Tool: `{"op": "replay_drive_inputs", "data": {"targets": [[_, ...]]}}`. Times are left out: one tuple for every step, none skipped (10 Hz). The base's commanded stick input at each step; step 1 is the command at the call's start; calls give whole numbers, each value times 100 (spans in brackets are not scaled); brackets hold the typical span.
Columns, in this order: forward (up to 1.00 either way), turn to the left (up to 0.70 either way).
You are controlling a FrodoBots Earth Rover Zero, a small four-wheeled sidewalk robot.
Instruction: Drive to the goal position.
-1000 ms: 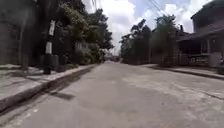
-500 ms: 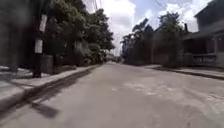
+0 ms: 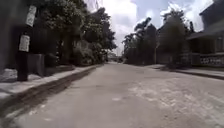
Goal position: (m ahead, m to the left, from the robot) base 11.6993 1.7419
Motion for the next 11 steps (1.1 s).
{"op": "replay_drive_inputs", "data": {"targets": [[100, 0], [100, 0], [100, 0], [100, 0], [100, 0], [100, -2], [100, -2], [100, -3], [100, -6], [100, -9], [100, -11]]}}
